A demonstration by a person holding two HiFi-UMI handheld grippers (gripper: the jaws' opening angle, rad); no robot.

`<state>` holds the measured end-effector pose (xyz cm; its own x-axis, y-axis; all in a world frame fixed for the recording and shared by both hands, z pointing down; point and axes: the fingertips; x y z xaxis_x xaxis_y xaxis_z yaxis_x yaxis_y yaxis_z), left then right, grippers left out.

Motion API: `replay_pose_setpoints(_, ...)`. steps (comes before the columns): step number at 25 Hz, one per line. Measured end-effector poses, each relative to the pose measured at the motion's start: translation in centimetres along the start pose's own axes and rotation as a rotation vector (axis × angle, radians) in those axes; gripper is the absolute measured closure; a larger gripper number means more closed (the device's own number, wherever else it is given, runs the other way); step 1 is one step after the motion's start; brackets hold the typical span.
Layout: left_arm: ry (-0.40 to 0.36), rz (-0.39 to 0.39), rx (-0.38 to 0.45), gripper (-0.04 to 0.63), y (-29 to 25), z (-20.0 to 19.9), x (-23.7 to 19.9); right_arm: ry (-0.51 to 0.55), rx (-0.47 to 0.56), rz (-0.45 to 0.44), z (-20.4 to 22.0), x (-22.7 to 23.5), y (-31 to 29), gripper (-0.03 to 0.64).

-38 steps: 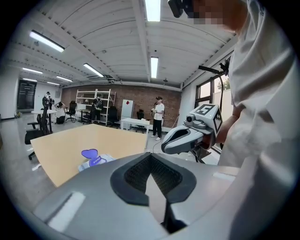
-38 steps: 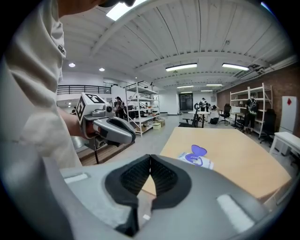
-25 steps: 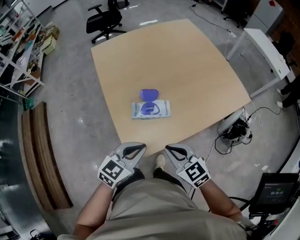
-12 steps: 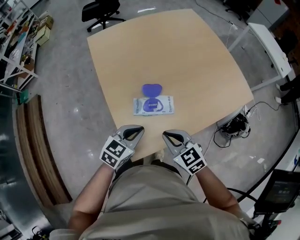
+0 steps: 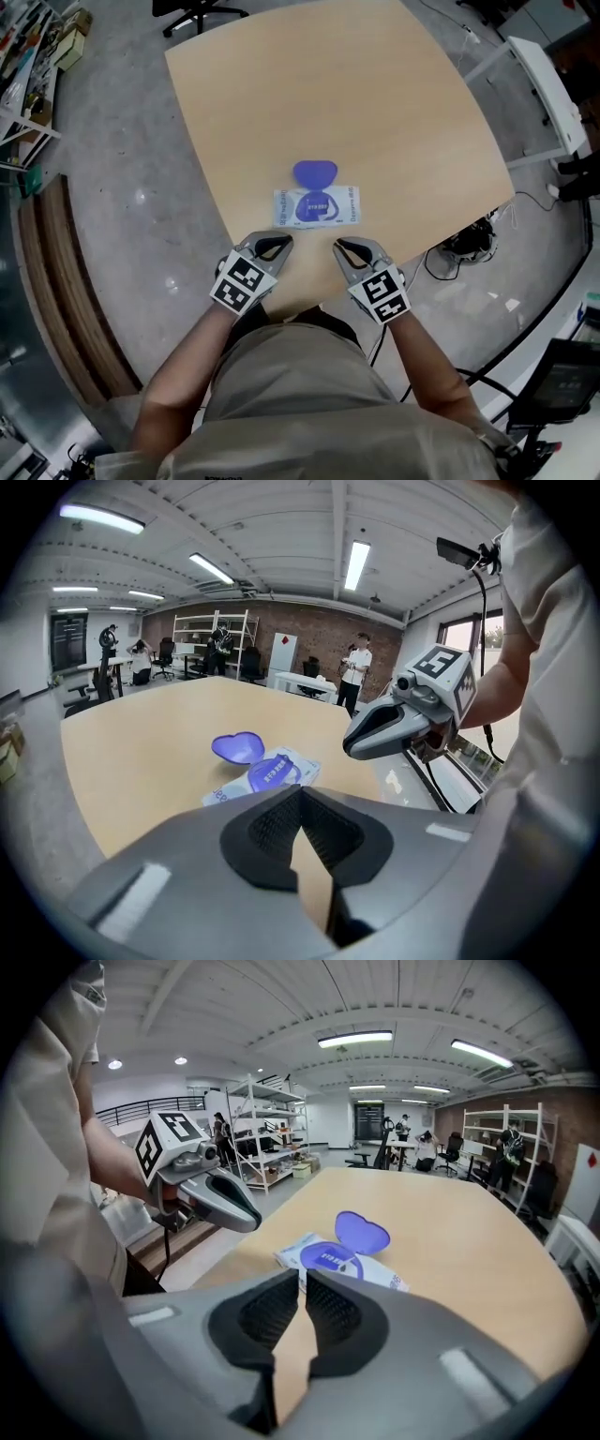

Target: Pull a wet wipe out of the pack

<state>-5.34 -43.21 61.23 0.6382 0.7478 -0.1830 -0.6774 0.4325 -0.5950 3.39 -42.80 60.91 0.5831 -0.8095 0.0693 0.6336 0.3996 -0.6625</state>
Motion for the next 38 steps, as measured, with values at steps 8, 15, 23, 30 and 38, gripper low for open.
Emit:
replay_pose_setpoints(8,0.016,0.031,-0.047,0.589,-2.6,2.2,-3.9,-0.036,-0.080,0.043,1.2,3.0,-5.6,0.590)
replay_pose_setpoints(15,0.014,0.066,-0.095,0.589,-5.2,4.8,-5.4,-0.079,-0.147,0.078,3.4,5.0,-8.8,0.562)
replay_pose_setpoints(23,0.019,0.087,-0.130,0.589,-7.2,6.9,-6.0,-0.096,-0.160,0.081,3.9,5.8,-11.0,0.543)
replay_pose_setpoints(30,0.018,0.102,-0.150,0.589,-7.9,7.3,-5.9,-0.100,-0.177,0.075,4.1,6.1,-11.7,0.543)
replay_pose_setpoints(38,0.013,0.108,-0.157,0.589,-8.7,7.8,-6.0,-0.106,-0.158,0.079,4.4,6.1,-12.0,0.565)
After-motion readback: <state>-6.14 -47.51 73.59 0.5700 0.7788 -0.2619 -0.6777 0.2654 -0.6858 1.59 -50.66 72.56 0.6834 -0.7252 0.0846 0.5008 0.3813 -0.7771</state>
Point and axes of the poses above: the fingertips, and each gripper's own axes: y backward along the fingers, x to its right, z out of its underside
